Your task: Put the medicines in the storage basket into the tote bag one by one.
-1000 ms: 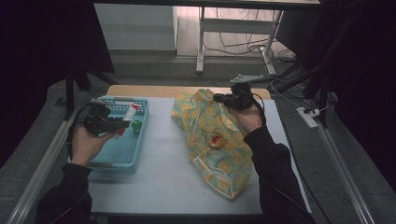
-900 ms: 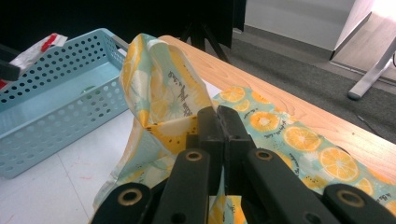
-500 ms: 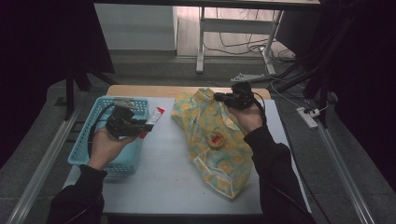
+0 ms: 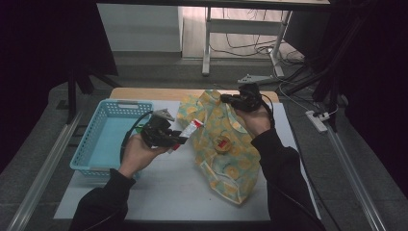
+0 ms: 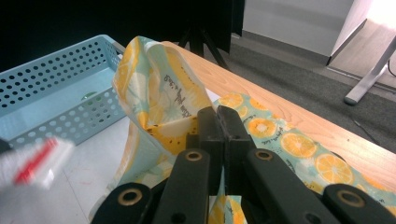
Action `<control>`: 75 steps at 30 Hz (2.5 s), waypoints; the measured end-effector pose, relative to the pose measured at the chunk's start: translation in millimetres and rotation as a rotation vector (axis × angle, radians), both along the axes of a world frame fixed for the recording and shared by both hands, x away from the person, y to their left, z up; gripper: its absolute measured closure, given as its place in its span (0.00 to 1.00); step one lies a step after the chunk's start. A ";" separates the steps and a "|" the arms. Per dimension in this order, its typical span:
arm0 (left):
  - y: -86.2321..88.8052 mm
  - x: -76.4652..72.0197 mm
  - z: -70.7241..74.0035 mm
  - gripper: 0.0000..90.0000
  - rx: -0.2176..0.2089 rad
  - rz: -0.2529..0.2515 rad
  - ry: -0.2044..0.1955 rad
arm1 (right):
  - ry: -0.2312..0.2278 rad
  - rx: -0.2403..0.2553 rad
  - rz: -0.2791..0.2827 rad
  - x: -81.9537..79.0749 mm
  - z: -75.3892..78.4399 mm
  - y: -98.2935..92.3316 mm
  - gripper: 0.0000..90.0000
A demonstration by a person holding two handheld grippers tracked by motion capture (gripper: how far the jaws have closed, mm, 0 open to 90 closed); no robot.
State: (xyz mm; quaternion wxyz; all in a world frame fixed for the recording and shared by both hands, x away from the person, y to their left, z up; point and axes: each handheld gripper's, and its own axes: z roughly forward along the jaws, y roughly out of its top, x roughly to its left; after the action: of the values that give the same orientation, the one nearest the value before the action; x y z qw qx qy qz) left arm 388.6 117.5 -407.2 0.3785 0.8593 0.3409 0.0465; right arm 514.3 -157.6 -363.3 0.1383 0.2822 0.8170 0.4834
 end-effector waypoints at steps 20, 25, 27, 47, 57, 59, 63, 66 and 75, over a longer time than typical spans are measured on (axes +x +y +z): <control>-90.6 31.4 -27.9 0.77 0.058 -0.111 0.053 | -0.014 0.004 -0.004 1.7 7.9 -0.2 1.00; -103.7 40.2 -38.0 0.77 0.071 -0.102 0.060 | -0.017 0.004 -0.005 1.7 9.5 0.8 1.00; -107.7 44.0 -41.1 0.77 0.074 -0.100 0.064 | -0.017 0.003 -0.006 1.9 9.7 1.0 1.00; -133.0 76.4 -67.8 0.77 0.089 -0.035 0.048 | -0.022 0.007 -0.024 4.3 11.5 -0.3 1.00; -140.8 91.4 -75.4 0.77 0.078 -0.002 0.044 | -0.022 0.007 -0.032 5.4 10.7 -1.7 1.00; -141.1 92.4 -76.9 0.76 0.068 -0.010 0.034 | -0.023 0.009 -0.035 5.7 10.4 -2.7 1.00; -139.5 91.5 -78.2 0.72 0.044 -0.016 0.018 | -0.019 0.007 -0.040 6.4 9.6 -4.9 1.00; -137.6 90.0 -76.8 0.68 0.031 -0.023 0.018 | -0.017 0.010 -0.044 6.6 8.3 -5.9 1.00; -127.8 82.7 -67.8 0.57 0.022 -0.046 0.000 | -0.015 0.011 -0.046 6.4 7.4 -7.2 1.00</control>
State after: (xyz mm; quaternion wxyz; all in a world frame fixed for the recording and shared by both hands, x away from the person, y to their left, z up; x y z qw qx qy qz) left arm 471.3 -10.3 -475.0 0.3700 0.8710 0.3204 0.0417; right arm 520.7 -164.8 -356.0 0.1541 0.2979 0.8067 0.4866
